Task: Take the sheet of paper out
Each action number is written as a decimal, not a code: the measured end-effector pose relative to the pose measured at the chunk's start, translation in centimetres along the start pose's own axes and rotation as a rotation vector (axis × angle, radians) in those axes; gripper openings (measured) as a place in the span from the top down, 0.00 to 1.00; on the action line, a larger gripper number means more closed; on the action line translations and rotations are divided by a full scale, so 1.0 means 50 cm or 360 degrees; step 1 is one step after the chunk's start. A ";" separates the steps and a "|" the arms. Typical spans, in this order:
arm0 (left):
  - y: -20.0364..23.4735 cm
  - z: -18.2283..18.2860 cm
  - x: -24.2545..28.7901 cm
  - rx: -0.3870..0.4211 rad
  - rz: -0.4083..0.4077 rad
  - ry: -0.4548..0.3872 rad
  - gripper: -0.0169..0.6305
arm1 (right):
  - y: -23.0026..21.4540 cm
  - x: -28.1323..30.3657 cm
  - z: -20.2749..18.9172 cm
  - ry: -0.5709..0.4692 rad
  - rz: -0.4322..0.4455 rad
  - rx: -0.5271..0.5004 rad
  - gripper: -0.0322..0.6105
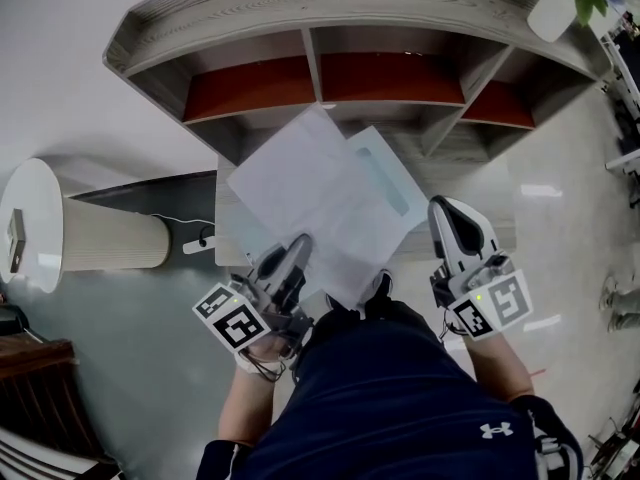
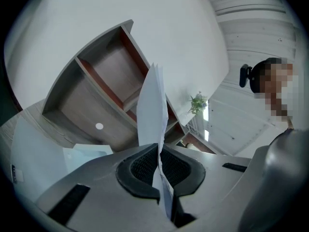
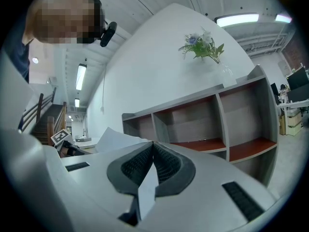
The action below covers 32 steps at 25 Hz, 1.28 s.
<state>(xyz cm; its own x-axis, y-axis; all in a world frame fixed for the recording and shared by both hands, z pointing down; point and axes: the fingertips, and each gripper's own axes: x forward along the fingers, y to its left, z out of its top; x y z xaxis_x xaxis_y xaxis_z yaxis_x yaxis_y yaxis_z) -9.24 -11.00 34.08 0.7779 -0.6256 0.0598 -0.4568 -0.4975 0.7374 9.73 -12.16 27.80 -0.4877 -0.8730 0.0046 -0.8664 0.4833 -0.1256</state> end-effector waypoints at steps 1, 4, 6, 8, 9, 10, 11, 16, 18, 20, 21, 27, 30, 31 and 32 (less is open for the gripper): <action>0.004 0.006 0.002 0.0023 0.0015 -0.0008 0.95 | -0.002 0.002 0.002 -0.0003 -0.0001 -0.0004 0.93; 0.013 0.023 0.006 0.0138 0.0068 -0.0031 0.95 | -0.005 0.008 0.001 -0.0016 -0.0003 -0.0008 0.93; 0.014 0.022 0.007 0.0176 0.0086 -0.0034 0.95 | -0.007 0.006 -0.006 -0.0004 -0.0006 -0.0005 0.93; 0.014 0.020 0.009 0.0173 0.0082 -0.0041 0.95 | -0.009 0.004 -0.011 0.0012 -0.0010 -0.0007 0.93; 0.015 0.020 0.009 0.0169 0.0080 -0.0043 0.95 | -0.009 0.005 -0.012 0.0017 -0.0012 -0.0008 0.93; 0.017 0.020 0.008 0.0164 0.0080 -0.0045 0.95 | -0.009 0.005 -0.014 0.0022 -0.0014 -0.0009 0.93; 0.019 0.019 0.006 0.0162 0.0083 -0.0046 0.95 | -0.009 0.005 -0.015 0.0026 -0.0016 -0.0008 0.93; 0.033 0.022 0.004 0.0193 0.0122 -0.0058 0.95 | -0.013 0.009 -0.017 0.0027 -0.0017 -0.0008 0.93; 0.036 0.021 0.003 0.0196 0.0133 -0.0057 0.95 | -0.015 0.008 -0.019 0.0029 -0.0020 -0.0005 0.93; 0.040 0.022 0.000 0.0195 0.0143 -0.0060 0.95 | -0.018 0.008 -0.022 0.0037 -0.0027 -0.0001 0.93; 0.041 0.023 -0.001 0.0195 0.0148 -0.0062 0.95 | -0.018 0.008 -0.024 0.0040 -0.0030 0.0001 0.93; 0.044 0.020 -0.002 0.0188 0.0155 -0.0060 0.95 | -0.019 0.007 -0.028 0.0053 -0.0031 0.0001 0.93; 0.045 0.018 -0.001 0.0187 0.0155 -0.0054 0.95 | -0.019 0.008 -0.028 0.0053 -0.0029 0.0000 0.93; 0.046 0.017 0.000 0.0187 0.0154 -0.0054 0.95 | -0.019 0.008 -0.028 0.0052 -0.0029 0.0000 0.93; 0.046 0.017 0.000 0.0187 0.0154 -0.0053 0.95 | -0.019 0.009 -0.029 0.0051 -0.0030 0.0001 0.93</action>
<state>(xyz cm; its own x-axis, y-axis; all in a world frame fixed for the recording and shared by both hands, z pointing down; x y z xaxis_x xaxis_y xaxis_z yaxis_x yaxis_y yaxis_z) -10.67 -12.64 35.21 0.7139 -0.6926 0.1031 -0.5780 -0.4997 0.6452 10.19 -12.90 29.35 -0.4746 -0.8793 0.0390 -0.8753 0.4669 -0.1256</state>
